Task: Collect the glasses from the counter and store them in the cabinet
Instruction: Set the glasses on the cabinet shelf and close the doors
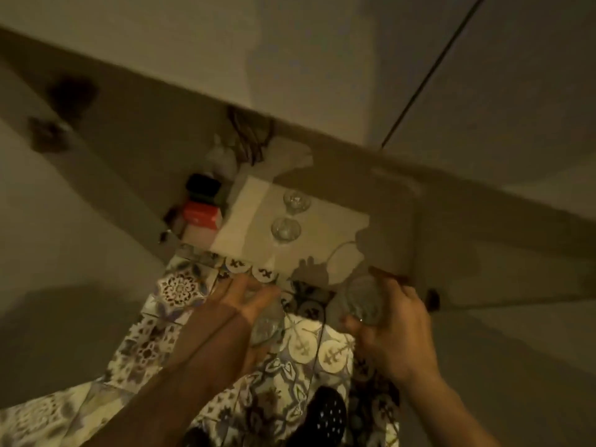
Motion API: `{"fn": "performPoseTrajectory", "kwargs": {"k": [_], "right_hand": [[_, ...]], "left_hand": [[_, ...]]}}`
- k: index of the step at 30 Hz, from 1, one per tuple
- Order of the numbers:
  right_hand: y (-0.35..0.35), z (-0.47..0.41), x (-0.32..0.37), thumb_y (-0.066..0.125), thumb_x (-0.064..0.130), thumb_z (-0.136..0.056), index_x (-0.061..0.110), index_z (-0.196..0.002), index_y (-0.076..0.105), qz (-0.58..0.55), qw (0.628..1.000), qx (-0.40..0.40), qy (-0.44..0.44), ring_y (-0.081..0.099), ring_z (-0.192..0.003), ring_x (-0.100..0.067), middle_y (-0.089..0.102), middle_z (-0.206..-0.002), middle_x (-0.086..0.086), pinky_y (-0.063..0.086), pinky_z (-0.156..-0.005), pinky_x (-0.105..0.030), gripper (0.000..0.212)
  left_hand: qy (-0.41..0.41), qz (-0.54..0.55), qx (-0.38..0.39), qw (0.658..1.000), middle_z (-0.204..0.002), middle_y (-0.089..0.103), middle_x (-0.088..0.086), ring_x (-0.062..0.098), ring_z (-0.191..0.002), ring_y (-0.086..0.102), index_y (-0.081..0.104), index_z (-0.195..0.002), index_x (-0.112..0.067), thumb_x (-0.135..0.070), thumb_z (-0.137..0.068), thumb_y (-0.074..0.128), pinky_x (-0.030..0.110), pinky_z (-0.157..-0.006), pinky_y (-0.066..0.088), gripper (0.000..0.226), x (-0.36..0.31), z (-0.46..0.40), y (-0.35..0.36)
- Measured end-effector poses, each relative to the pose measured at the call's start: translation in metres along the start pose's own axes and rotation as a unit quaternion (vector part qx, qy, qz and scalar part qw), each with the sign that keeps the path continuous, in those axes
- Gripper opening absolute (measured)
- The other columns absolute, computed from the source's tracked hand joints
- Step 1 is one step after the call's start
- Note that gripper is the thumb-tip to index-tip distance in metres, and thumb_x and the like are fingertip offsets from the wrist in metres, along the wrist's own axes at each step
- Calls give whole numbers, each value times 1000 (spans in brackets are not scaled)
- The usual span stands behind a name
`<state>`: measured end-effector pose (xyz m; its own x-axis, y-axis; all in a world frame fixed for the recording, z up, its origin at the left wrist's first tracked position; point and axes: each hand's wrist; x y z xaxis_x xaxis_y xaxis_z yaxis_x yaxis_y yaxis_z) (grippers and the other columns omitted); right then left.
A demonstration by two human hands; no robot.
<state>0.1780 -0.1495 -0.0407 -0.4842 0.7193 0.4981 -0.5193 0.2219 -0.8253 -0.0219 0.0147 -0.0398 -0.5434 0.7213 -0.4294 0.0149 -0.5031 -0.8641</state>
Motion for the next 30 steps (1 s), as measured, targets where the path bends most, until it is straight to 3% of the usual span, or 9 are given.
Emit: {"fn": "performPoseTrajectory", "kwargs": {"k": [3, 6, 9, 14, 18, 24, 27, 30], "right_hand": [[43, -62, -49, 89, 42, -68, 31, -136, 54, -8, 1000, -1, -14, 58, -103, -13, 55, -120, 8, 52, -84, -30, 77], [84, -124, -86, 90, 44, -67, 28, -141, 52, -2, 999, -21, -36, 58, -115, -19, 55, -132, 1, 51, -93, -33, 84], [124, -183, -111, 90, 44, -66, 28, -144, 50, 22, 997, -61, -52, 55, -119, -21, 53, -134, -2, 43, -89, -28, 89], [174, -282, -128, 90, 45, -69, 21, -145, 48, 72, 988, -93, -99, 54, -121, -28, 54, -133, -9, 44, -97, -38, 90], [184, -348, -118, 92, 42, -65, 20, -139, 55, 69, 982, -120, -125, 60, -116, -29, 60, -128, -9, 48, -90, -33, 86], [191, -407, -113, 93, 46, -63, 27, -147, 47, 23, 988, -103, -113, 51, -130, -23, 52, -142, -3, 47, -106, -39, 98], [196, -422, -119, 94, 49, -58, 31, -144, 49, 19, 990, -91, -108, 56, -124, -22, 53, -139, 0, 51, -101, -39, 99], [199, -432, -125, 93, 53, -54, 32, -140, 53, 28, 990, -89, -110, 59, -118, -17, 56, -135, 3, 51, -95, -31, 97]], "left_hand": [[0, -8, -13, 1000, -136, 43, 1, 25, -119, 47, 42, -142, -41, -48, -71, 81, 40, -91, 52, 82, 10, -50, 62], [-14, -38, -33, 999, -142, 37, 1, 25, -126, 41, 31, -144, -45, -54, -75, 75, 37, -96, 46, 82, 20, -108, 114], [30, -49, -57, 997, -144, 34, 0, 25, -124, 41, 28, -149, -47, -47, -74, 75, 35, -89, 49, 89, 36, -166, 161], [111, -78, -82, 987, -142, 35, 0, 22, -120, 39, 23, -151, -45, -46, -72, 79, 35, -80, 50, 96, 67, -252, 222], [154, -83, -112, 978, -143, 33, -2, 20, -121, 37, 17, -150, -47, -47, -76, 78, 35, -89, 50, 96, 82, -299, 244], [195, -92, -141, 966, -146, 32, 1, 23, -125, 38, 14, -152, -44, -42, -76, 80, 38, -92, 49, 101, 86, -340, 251], [202, -86, -138, 966, -145, 31, 0, 21, -123, 36, 12, -152, -42, -42, -78, 78, 37, -92, 48, 100, 82, -352, 254], [210, -88, -132, 965, -148, 30, 1, 21, -124, 36, 12, -153, -39, -42, -80, 77, 37, -92, 49, 98, 78, -360, 259]]}}
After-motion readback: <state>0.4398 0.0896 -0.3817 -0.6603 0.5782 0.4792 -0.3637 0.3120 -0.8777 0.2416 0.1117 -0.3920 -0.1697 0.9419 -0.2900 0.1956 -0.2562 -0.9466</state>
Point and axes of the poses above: each hand's wrist, its own z-axis away from the middle knuckle, its own y-axis out of the palm, x = y × z
